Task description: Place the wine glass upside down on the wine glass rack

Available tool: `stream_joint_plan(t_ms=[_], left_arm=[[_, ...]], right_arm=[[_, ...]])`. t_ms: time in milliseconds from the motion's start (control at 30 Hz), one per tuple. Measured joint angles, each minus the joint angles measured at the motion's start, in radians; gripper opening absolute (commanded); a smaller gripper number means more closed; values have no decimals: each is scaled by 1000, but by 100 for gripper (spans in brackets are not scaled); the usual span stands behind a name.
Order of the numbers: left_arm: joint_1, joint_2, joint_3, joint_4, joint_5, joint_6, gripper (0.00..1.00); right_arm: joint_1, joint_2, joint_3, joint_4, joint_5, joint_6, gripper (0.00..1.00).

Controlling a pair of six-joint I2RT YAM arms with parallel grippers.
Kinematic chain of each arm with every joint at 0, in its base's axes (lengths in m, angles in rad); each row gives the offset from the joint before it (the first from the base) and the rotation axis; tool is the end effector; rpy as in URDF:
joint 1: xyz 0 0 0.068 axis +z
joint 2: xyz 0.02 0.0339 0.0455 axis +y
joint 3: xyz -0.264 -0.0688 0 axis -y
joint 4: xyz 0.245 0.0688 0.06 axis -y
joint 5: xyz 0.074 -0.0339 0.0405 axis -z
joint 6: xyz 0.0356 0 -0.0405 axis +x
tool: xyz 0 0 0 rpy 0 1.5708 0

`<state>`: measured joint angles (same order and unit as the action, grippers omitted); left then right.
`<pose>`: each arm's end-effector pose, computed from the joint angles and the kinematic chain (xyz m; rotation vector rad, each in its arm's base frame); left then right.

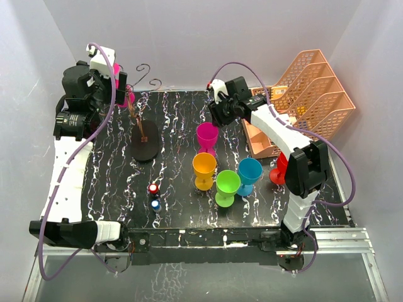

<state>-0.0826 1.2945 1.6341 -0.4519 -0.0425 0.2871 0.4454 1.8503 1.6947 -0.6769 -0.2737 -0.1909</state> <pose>0.2671 -0.0206 0.4934 0.2784 1.6634 0.1894 0.3722 0.1884 0.3085 -0.8746 2.2458 0.4469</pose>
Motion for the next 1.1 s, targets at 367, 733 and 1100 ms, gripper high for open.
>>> stream_joint_plan(t_ms=[367, 733, 1100], left_arm=[[3, 0, -10, 2, 19, 0, 79], [10, -1, -19, -1, 35, 0, 80], [11, -1, -28, -3, 56, 0, 80]], right_arm=[[26, -53, -10, 25, 34, -4, 40], [41, -98, -10, 51, 62, -19, 40], [88, -45, -23, 45, 109, -98, 65]])
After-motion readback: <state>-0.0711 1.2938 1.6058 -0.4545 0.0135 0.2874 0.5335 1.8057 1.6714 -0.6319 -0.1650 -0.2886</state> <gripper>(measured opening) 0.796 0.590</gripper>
